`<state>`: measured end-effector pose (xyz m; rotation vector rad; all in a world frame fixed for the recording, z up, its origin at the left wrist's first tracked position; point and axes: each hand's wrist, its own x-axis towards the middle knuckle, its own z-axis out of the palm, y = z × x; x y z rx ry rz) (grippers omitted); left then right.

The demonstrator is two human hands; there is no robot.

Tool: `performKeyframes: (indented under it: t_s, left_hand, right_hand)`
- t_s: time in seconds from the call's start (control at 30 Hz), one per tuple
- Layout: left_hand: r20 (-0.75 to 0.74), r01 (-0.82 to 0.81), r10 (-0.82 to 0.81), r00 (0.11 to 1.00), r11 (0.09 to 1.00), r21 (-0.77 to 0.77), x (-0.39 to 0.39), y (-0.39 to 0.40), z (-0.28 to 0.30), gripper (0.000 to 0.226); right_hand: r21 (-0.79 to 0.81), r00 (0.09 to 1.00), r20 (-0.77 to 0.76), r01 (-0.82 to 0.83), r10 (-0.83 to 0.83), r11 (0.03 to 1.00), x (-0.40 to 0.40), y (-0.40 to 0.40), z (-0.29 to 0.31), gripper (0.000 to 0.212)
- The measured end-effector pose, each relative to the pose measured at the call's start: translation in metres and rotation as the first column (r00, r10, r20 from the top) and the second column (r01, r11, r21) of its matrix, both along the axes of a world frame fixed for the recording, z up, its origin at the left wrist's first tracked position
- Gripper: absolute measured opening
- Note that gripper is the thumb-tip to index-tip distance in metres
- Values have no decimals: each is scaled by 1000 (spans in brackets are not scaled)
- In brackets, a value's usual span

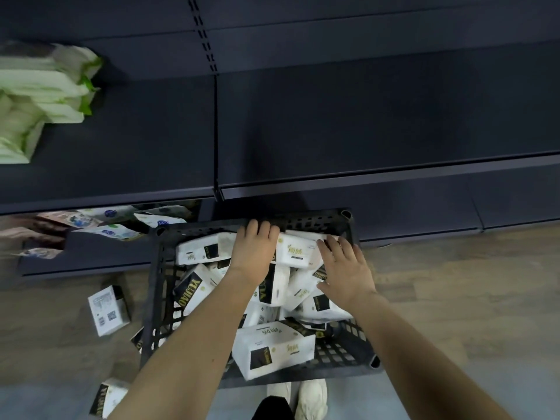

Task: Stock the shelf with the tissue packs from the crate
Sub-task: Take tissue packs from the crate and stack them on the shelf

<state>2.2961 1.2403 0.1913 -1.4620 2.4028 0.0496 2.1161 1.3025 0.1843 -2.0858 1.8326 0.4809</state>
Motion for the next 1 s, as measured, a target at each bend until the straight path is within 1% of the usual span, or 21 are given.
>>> performKeyframes:
  t_s: [0.07,0.13,0.23,0.3,0.47,0.6,0.67,0.77,0.9,1.0]
  left_hand:
    - [-63,17,-25,998,992,-126,7,11,8,67]
    - [-114,21,-47,992,976,-216,14,22,19,69]
    - [-187,35,-88,978,963,-267,25,40,41,85]
    - [-221,41,-112,969,952,-303,31,51,59,90]
    - [-303,45,-171,937,923,-383,44,73,108,83]
    - [-318,59,-210,925,902,-427,45,87,146,76]
    - [-305,66,-228,925,884,-462,43,92,168,74]
    - [-276,86,-261,925,852,-516,41,98,194,70]
    - [-262,99,-312,913,793,-601,41,102,228,53]
    - [-238,130,-381,894,726,-675,41,101,253,30]
  right_hand:
    - [-10,1000,12,15,-15,1000,1,4,13,83]
    - [-25,1000,21,14,-13,1000,3,8,28,84]
    - [-52,1000,31,0,1,999,7,16,55,86]
    - [-60,999,48,16,-13,998,7,23,75,86]
    - [-79,999,46,26,-22,997,7,39,128,85]
    - [-155,999,45,-9,16,988,5,46,173,86]
    - [-170,995,72,-52,64,984,4,48,193,92]
    - [-128,981,94,-157,169,979,2,51,225,104]
    - [-74,973,141,-176,185,982,-3,54,265,118]
    - [-78,955,252,-139,154,987,-3,52,294,126]
